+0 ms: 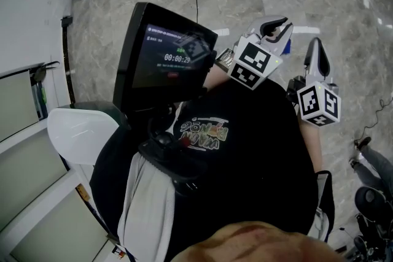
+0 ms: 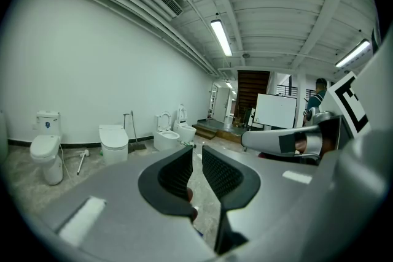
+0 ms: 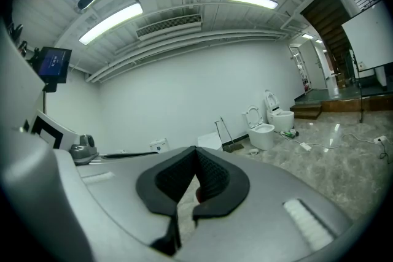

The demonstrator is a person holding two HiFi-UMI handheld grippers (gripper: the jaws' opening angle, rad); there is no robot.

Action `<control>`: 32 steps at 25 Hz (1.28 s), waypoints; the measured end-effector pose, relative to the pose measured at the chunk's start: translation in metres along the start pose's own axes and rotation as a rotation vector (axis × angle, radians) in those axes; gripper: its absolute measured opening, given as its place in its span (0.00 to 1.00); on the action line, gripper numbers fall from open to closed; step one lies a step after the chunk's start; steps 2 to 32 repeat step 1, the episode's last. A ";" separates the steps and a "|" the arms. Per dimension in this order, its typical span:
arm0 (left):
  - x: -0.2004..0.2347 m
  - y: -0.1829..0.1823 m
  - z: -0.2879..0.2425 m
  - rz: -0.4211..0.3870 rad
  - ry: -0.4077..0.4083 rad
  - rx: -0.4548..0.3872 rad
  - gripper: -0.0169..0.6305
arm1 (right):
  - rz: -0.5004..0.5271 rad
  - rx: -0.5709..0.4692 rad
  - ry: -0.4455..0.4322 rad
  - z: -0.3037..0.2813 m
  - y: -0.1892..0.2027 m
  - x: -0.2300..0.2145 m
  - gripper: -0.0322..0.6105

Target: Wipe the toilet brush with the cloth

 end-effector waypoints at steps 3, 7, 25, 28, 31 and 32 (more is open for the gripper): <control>0.000 0.000 0.000 -0.001 0.000 0.000 0.10 | 0.001 0.000 0.000 0.000 0.000 0.000 0.05; 0.000 0.000 0.000 -0.001 0.000 0.000 0.10 | 0.001 0.000 0.000 0.000 0.000 0.000 0.05; 0.000 0.000 0.000 -0.001 0.000 0.000 0.10 | 0.001 0.000 0.000 0.000 0.000 0.000 0.05; 0.000 0.000 0.000 -0.001 0.000 0.000 0.10 | 0.001 0.000 0.000 0.000 0.000 0.000 0.05; 0.000 0.000 0.000 -0.001 0.000 0.000 0.10 | 0.001 0.000 0.000 0.000 0.000 0.000 0.05; 0.000 0.000 0.000 -0.001 0.000 0.000 0.10 | 0.001 0.000 0.000 0.000 0.000 0.000 0.05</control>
Point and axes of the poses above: the fingertips, and each gripper's own axes: z backward along the fingers, x to its left, y out of its underside, the point moved 9 cm from there along z, backward along the fingers, and after that the axes turned 15 degrees about -z, right-handed, at the moved point
